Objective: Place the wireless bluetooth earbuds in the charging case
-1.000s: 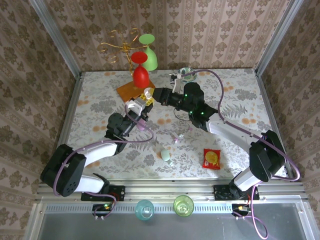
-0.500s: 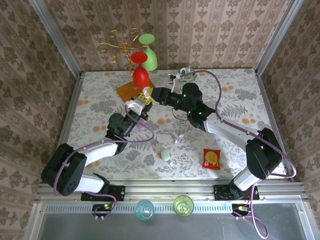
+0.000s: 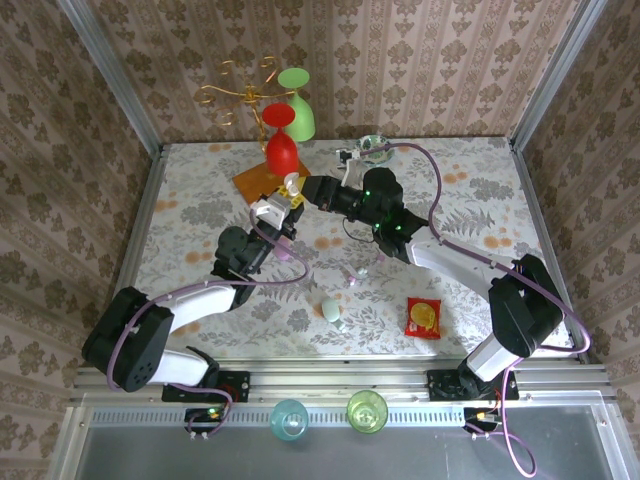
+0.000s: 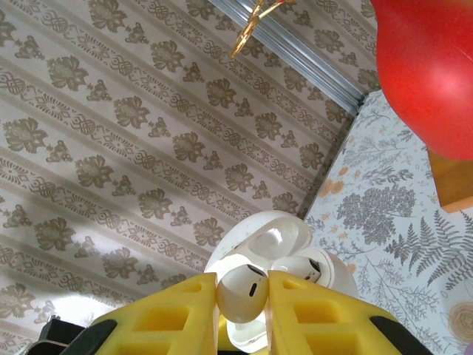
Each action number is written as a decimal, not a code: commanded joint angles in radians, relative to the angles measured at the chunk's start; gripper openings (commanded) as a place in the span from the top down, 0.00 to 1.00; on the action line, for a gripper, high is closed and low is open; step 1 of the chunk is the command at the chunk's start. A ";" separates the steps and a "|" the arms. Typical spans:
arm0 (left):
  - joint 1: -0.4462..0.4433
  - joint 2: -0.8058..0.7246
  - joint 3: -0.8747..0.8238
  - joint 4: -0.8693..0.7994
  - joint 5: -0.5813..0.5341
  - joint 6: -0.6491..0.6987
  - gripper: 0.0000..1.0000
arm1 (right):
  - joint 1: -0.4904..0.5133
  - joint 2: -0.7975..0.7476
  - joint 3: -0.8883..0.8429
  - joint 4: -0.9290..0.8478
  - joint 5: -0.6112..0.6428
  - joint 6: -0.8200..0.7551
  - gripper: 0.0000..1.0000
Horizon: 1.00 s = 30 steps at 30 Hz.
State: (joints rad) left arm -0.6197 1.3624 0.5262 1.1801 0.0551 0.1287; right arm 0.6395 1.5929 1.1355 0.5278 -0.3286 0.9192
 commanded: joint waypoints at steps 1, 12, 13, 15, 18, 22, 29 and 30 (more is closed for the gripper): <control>-0.008 -0.002 0.037 0.084 -0.021 0.019 1.00 | 0.006 0.033 -0.025 -0.003 0.037 0.020 0.77; -0.010 -0.008 0.038 0.085 -0.005 0.016 1.00 | 0.006 0.016 -0.007 -0.071 0.071 0.007 0.73; -0.011 -0.008 0.037 0.086 -0.005 0.016 1.00 | 0.006 0.014 -0.004 -0.083 0.078 0.006 0.73; -0.011 -0.008 0.040 0.085 -0.004 0.016 1.00 | 0.006 0.008 0.000 -0.099 0.083 0.001 0.70; -0.011 -0.008 0.040 0.084 -0.005 0.016 1.00 | 0.006 0.005 0.001 -0.109 0.085 0.000 0.66; -0.010 -0.002 0.041 0.084 -0.006 0.018 1.00 | 0.006 -0.006 -0.002 -0.110 0.071 -0.010 0.62; -0.011 0.003 0.043 0.085 -0.003 0.013 1.00 | 0.003 -0.037 -0.011 -0.142 0.072 -0.041 0.49; -0.010 0.002 0.045 0.084 -0.003 0.012 1.00 | 0.002 -0.040 -0.011 -0.145 0.070 -0.046 0.46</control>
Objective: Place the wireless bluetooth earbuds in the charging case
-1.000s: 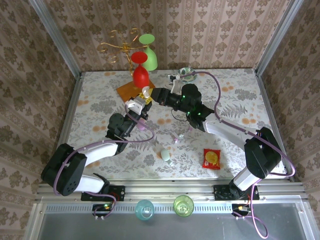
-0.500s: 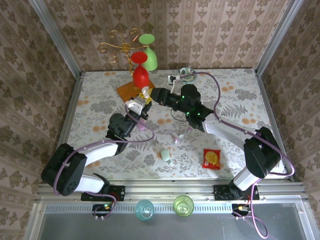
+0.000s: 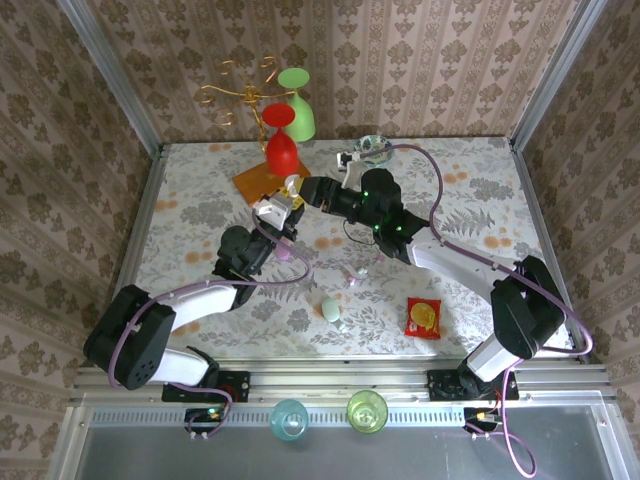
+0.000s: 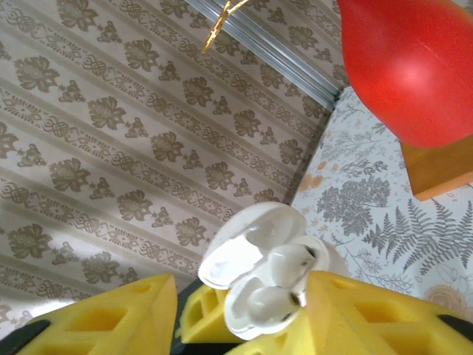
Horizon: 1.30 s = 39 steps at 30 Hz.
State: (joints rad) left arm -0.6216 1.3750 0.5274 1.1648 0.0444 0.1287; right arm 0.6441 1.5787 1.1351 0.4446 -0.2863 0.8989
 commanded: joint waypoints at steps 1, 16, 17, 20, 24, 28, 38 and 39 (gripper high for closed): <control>-0.009 -0.010 0.045 0.099 0.010 0.011 1.00 | -0.003 -0.027 -0.009 -0.062 0.020 -0.034 0.42; 0.046 -0.014 0.041 -0.016 0.167 -0.005 1.00 | -0.086 -0.149 -0.067 -0.094 -0.084 -0.130 0.26; 0.055 -0.019 0.038 -0.022 0.191 -0.013 1.00 | -0.092 -0.157 -0.070 -0.108 -0.078 -0.134 0.26; 0.076 -0.037 0.038 -0.048 0.269 -0.029 1.00 | -0.111 -0.165 -0.068 -0.145 -0.076 -0.152 0.32; 0.113 -0.057 0.046 -0.063 0.450 -0.089 1.00 | -0.126 -0.143 -0.025 -0.254 -0.100 -0.221 0.39; 0.117 -0.065 0.046 -0.054 0.502 -0.105 1.00 | -0.126 -0.112 0.024 -0.347 -0.141 -0.301 0.41; 0.114 -0.044 0.055 -0.052 0.454 -0.114 1.00 | -0.115 -0.086 0.054 -0.377 -0.192 -0.343 0.41; 0.114 -0.043 0.057 -0.049 0.449 -0.112 1.00 | -0.112 -0.086 0.054 -0.377 -0.192 -0.346 0.41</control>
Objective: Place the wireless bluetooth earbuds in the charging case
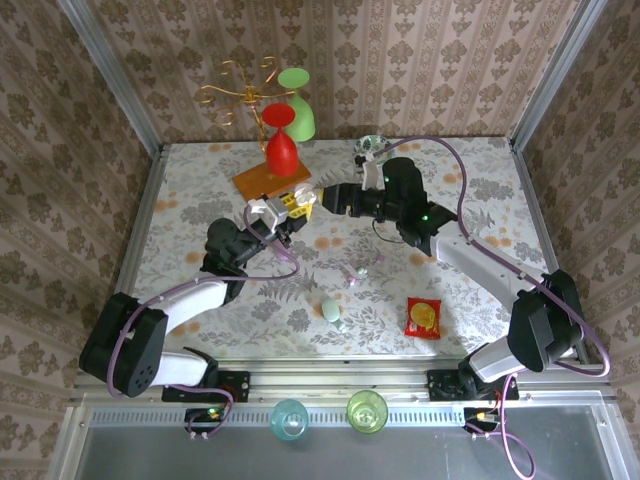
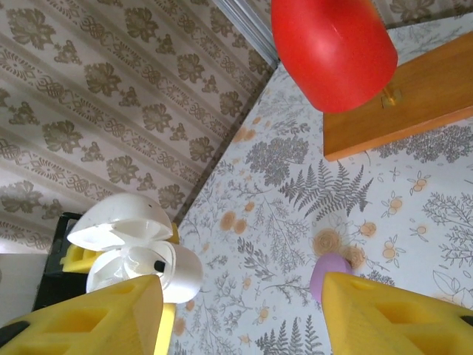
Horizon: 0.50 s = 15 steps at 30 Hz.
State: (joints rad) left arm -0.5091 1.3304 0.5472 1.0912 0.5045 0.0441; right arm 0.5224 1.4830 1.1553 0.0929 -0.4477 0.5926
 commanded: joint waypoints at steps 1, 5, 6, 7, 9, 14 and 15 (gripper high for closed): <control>0.000 0.004 0.040 0.024 -0.016 -0.027 1.00 | 0.013 0.010 0.034 -0.028 -0.032 -0.043 0.40; 0.000 0.014 0.043 0.020 -0.021 -0.021 1.00 | 0.023 0.011 0.034 -0.027 -0.034 -0.051 0.40; 0.000 0.016 0.043 0.020 -0.021 -0.021 1.00 | 0.026 0.012 0.035 -0.026 -0.034 -0.051 0.40; -0.002 0.018 0.043 0.021 -0.021 -0.020 1.00 | 0.028 0.013 0.037 -0.028 -0.034 -0.050 0.40; -0.003 0.019 0.042 0.021 -0.018 -0.019 1.00 | 0.031 0.021 0.042 -0.031 -0.037 -0.050 0.40; -0.008 0.014 0.040 0.010 -0.018 -0.003 1.00 | 0.036 0.034 0.064 -0.050 -0.054 -0.061 0.40; -0.008 0.013 0.040 0.007 -0.020 0.000 1.00 | 0.038 0.037 0.069 -0.056 -0.058 -0.068 0.40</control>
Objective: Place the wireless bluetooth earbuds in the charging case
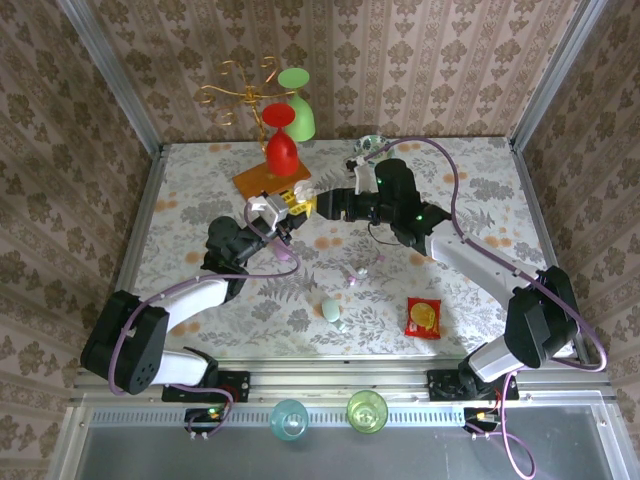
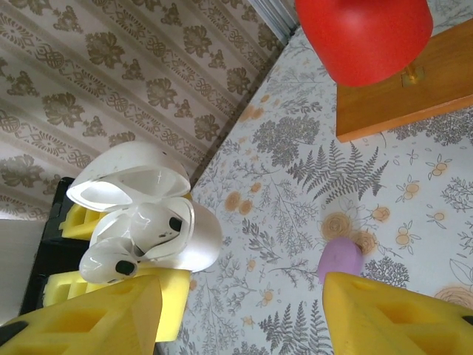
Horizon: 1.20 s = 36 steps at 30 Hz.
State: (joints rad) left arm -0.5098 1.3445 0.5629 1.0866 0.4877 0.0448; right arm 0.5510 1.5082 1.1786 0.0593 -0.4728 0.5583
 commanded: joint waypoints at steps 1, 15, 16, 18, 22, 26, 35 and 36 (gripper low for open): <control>-0.009 -0.003 0.025 0.010 -0.005 0.001 1.00 | 0.012 0.014 0.051 -0.028 -0.033 -0.039 0.40; -0.009 -0.003 0.023 -0.002 -0.025 0.001 1.00 | -0.009 -0.057 0.001 -0.045 0.010 -0.081 0.39; -0.009 -0.003 0.023 0.001 -0.022 0.001 1.00 | -0.013 -0.059 0.001 -0.045 0.012 -0.080 0.39; -0.009 -0.004 0.023 0.002 -0.017 0.000 1.00 | -0.019 -0.060 0.001 -0.043 0.017 -0.077 0.39; -0.008 -0.004 0.022 0.001 -0.004 0.002 1.00 | -0.023 -0.043 0.022 -0.045 0.032 -0.065 0.40; -0.007 -0.004 0.018 0.018 0.019 -0.002 1.00 | -0.023 -0.007 0.061 -0.069 0.024 -0.063 0.40; -0.009 0.010 0.029 0.015 0.017 0.002 1.00 | -0.009 0.013 0.083 -0.091 -0.030 -0.083 0.40; -0.009 0.012 0.032 0.015 0.012 0.002 1.00 | -0.005 0.011 0.084 -0.094 -0.033 -0.087 0.40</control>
State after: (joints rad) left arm -0.5106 1.3457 0.5632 1.0817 0.4873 0.0448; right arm 0.5339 1.5078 1.2247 -0.0116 -0.4740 0.4953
